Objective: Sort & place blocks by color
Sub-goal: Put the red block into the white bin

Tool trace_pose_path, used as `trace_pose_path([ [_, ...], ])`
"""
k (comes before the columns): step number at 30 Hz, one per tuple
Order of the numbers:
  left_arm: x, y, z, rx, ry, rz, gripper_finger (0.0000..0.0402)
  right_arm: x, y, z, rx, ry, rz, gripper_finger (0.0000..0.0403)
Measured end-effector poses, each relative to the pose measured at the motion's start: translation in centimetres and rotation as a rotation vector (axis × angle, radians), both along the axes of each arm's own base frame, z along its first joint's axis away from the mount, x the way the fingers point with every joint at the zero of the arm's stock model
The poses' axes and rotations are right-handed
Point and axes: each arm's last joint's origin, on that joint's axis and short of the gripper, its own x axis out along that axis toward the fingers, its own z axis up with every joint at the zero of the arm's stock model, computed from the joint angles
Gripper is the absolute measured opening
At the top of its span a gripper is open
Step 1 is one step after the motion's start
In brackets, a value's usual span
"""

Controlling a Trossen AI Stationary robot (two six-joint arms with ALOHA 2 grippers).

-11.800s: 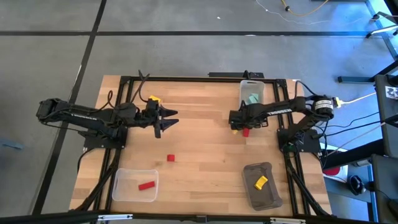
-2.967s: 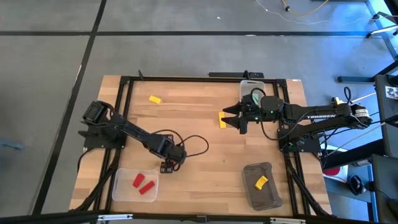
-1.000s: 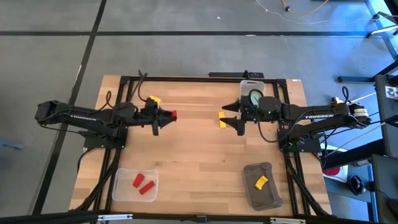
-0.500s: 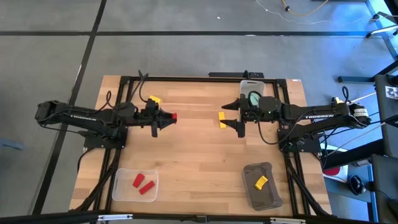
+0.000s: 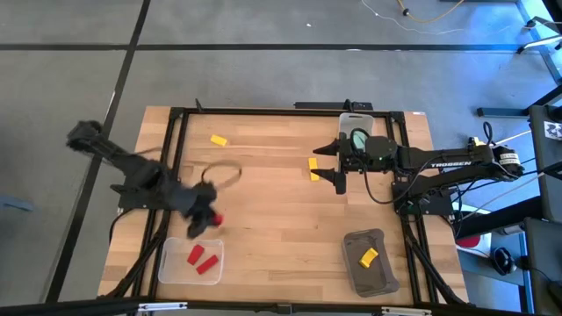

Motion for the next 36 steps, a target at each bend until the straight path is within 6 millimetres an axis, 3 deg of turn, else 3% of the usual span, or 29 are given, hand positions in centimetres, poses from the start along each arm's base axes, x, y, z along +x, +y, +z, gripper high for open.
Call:
trace_pose_path([
  [8,-3.6,-7.8,-3.1,-0.053,0.331,-0.101,0.0119,0.0,0.0,-0.1,-0.001,0.013,0.0,0.033],
  [15,-4.8,-12.0,-6.3,-0.006,0.466,-0.176,0.0119,0.0,0.0,-0.1,0.0,0.012,0.0,0.033],
  [23,-3.7,-13.4,-10.0,0.157,0.533,-0.203,0.0119,0.0,0.0,-0.1,-0.001,0.012,-0.003,0.033],
  [28,-3.5,-13.7,-11.1,0.181,0.583,-0.202,0.0119,0.0,0.0,-0.1,-0.001,0.012,-0.003,0.033],
  [36,-3.5,-13.6,-11.3,0.204,0.578,-0.183,0.019,0.0,0.0,-0.1,-0.001,0.012,-0.003,0.033],
])
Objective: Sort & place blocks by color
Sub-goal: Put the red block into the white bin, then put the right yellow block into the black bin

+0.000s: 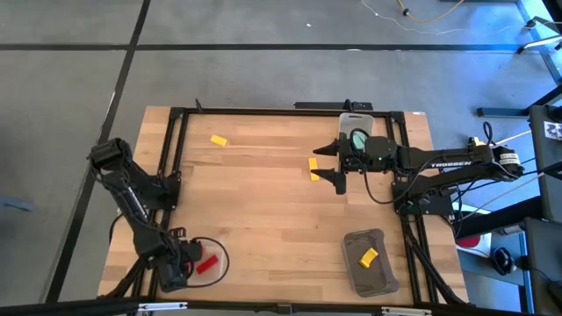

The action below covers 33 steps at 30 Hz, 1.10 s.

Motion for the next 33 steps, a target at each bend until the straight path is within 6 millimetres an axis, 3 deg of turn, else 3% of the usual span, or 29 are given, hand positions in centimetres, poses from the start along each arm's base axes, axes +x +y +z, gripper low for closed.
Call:
trace_pose_path([
  [16,1.1,0.7,0.0,-0.022,0.034,0.039,0.0278,0.0,0.0,0.0,0.0,0.001,0.001,0.033],
  [29,1.3,1.0,0.6,-0.052,0.035,-0.028,0.0283,0.0,0.0,0.0,0.001,0.005,0.003,0.033],
  [33,1.1,1.1,1.6,-0.128,0.037,-0.07,0.0283,0.0,0.0,-0.1,0.002,0.012,0.003,0.033],
])
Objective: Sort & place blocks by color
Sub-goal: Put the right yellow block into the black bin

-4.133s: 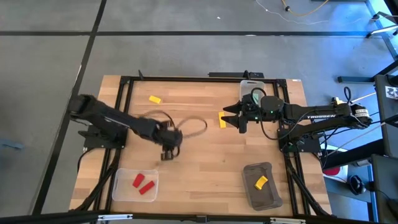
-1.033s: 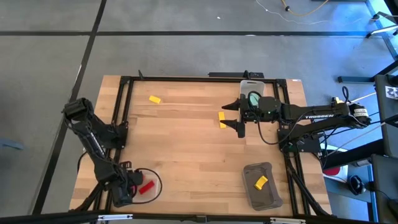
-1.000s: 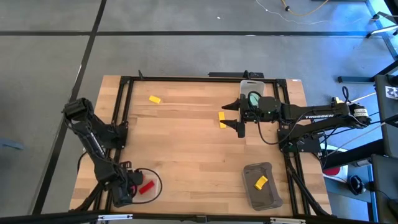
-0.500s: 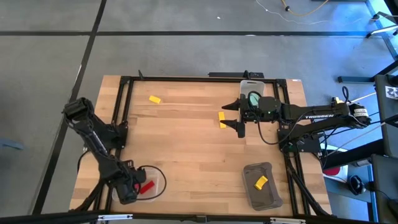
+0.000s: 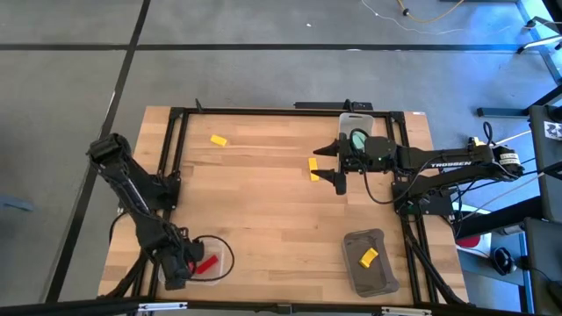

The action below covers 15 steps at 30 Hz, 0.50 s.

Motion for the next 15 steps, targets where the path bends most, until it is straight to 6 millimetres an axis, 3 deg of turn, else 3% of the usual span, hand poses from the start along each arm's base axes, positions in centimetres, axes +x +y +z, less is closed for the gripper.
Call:
trace_pose_path([
  [3,-0.1,0.9,2.3,-0.073,-0.079,0.022,0.0283,0.0,0.0,0.0,0.0,0.0,0.0,0.033],
  [6,-0.1,3.2,5.2,-0.116,-0.232,0.104,0.0283,0.0,0.0,0.0,0.0,0.0,0.0,0.033],
  [10,0.6,7.9,8.6,-0.062,-0.515,0.265,0.0283,0.0,0.0,0.0,0.0,-0.002,0.0,0.033],
  [15,1.8,14.3,12.0,0.162,-0.872,0.456,0.0283,0.0,0.0,0.2,-0.001,-0.018,-0.001,0.033],
])
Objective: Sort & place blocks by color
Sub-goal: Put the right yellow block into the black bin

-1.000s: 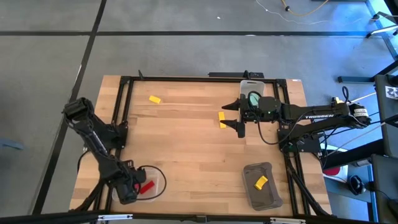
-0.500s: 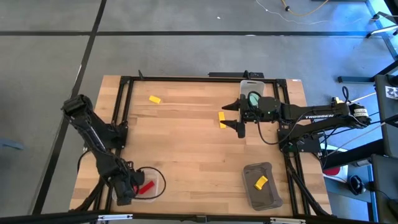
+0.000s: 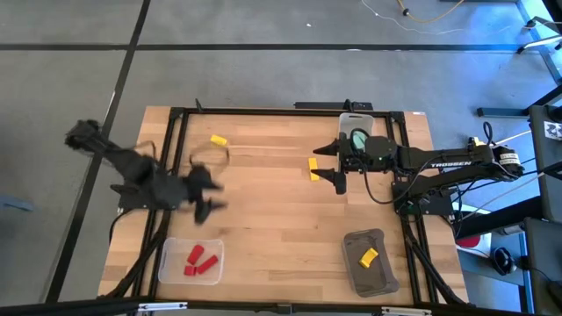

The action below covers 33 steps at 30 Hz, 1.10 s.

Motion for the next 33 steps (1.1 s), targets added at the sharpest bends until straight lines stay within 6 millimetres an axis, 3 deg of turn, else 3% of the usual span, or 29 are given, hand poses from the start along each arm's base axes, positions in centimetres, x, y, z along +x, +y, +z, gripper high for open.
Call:
trace_pose_path([
  [4,0.6,4.1,2.4,0.143,-0.187,0.112,0.0283,0.0,-0.1,0.3,-0.01,-0.032,-0.03,0.033],
  [8,0.3,6.9,4.1,0.25,-0.318,0.184,0.0283,0.1,-0.2,0.6,-0.018,-0.064,-0.057,0.033],
  [11,0.5,8.0,3.8,0.29,-0.394,0.219,0.0283,0.1,-0.2,0.8,-0.019,-0.084,-0.062,0.033],
  [18,1.9,8.0,-1.0,0.174,-0.664,0.19,0.0283,0.1,-0.2,1.0,-0.02,-0.1,-0.062,0.033],
  [21,1.9,7.8,-2.4,0.158,-0.692,0.19,0.0283,0.1,-0.2,1.0,-0.019,-0.1,-0.061,0.033],
  [33,1.8,7.8,-2.4,0.305,-0.674,0.134,0.0283,0.1,-0.2,1.0,-0.014,-0.102,-0.062,0.033],
])
